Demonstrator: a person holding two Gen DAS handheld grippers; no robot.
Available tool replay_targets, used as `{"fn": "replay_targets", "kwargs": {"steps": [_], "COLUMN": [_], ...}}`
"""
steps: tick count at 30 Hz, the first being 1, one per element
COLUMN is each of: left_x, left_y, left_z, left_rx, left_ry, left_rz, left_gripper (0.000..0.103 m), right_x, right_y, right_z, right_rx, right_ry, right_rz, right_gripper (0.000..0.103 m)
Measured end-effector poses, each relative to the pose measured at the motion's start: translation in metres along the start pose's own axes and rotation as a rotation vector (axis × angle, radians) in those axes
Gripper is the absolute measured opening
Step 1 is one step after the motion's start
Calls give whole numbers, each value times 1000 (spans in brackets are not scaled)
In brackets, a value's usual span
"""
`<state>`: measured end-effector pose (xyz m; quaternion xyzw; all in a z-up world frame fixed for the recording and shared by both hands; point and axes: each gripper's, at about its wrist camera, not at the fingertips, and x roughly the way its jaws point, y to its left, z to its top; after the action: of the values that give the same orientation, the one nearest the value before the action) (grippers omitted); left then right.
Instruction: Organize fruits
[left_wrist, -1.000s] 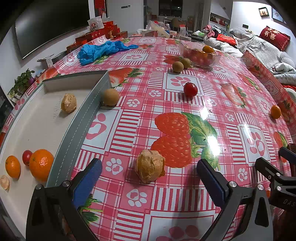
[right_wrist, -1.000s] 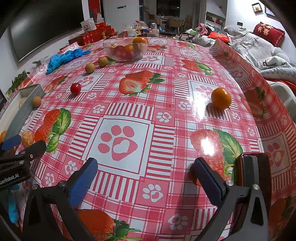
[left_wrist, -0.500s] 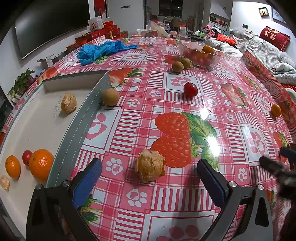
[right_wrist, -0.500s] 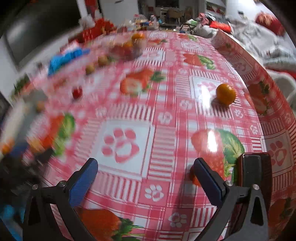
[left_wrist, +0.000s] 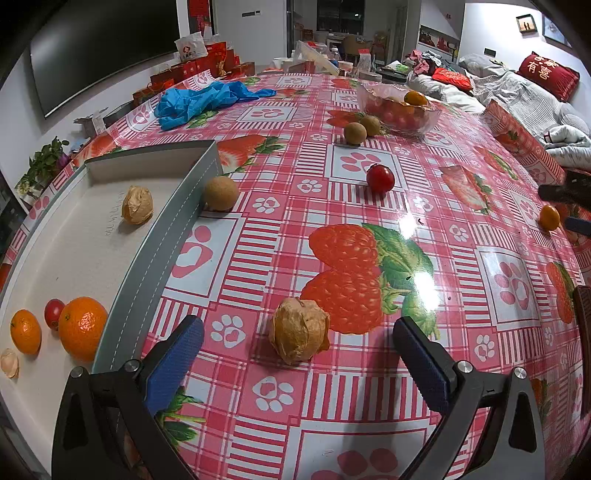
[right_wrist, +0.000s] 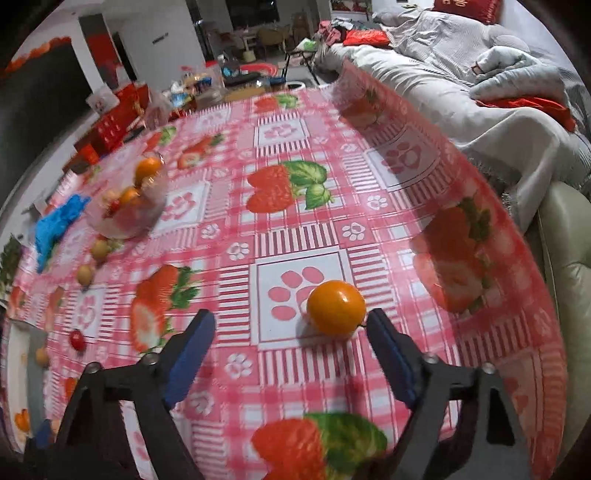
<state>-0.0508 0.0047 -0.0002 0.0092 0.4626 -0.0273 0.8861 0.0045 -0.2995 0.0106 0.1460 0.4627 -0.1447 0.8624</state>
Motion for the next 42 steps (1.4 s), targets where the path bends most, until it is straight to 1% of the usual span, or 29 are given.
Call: {"fn": "replay_targets", "kwargs": {"steps": [2,4,5,7,8,10,14,17,21,26,28,29,30,31,33,34,35,36,38,42], "left_x": [0,0,0,0,0,0,0,0,0,0,-1,-2,-4,-7,-9,-10,-10,-11,-12,-15], "left_y": [0,0,0,0,0,0,0,0,0,0,0,0,-1,-2,-6,-7,-8,-9,-10,-6], "left_z": [0,0,0,0,0,0,0,0,0,0,0,-1,-1,-1,0,1,2,4,6,6], "left_rx": [0,0,0,0,0,0,0,0,0,-1,0,1,5,14,27,31,35,37,46,23], "left_ry": [0,0,0,0,0,0,0,0,0,0,-1,-6,-14,-18,-17,-16,-16,-15,-4,16], "left_rz": [0,0,0,0,0,0,0,0,0,-1,-2,-4,-9,-14,-24,-27,-30,-37,-53,-90], "left_gripper": [103,103,103,103,103,103,103,103,103,103,101,95,86,82,67,63,53,41,26,26], "right_x": [11,19,22,22,22,19,6,-10,-29,-47,-51,-53,-55,-56,-58,-58,-59,-60,-61,-65], "right_y": [1,0,0,0,0,1,0,12,32,52,56,60,62,63,67,68,69,70,71,76], "right_z": [1,-1,-1,-1,-2,-3,-16,-37,-69,-102,-109,-113,-115,-116,-118,-119,-119,-119,-120,-121], "right_rx": [-13,-15,-24,-35,-44,-48,-15,-45,-100,-142,-162,-180,-191,-197,-207,-209,-209,-210,-215,-228], "right_ry": [5,14,-1,-15,-26,-32,-19,-7,10,17,17,16,16,15,18,20,21,22,24,26], "right_rz": [-28,-31,-43,-54,-47,-30,97,177,252,311,318,321,325,327,335,338,340,343,347,347], "right_gripper": [82,68,64,41,37,37,37,37,37,37,37,37,37,37,37,37,37,37,37,37]}}
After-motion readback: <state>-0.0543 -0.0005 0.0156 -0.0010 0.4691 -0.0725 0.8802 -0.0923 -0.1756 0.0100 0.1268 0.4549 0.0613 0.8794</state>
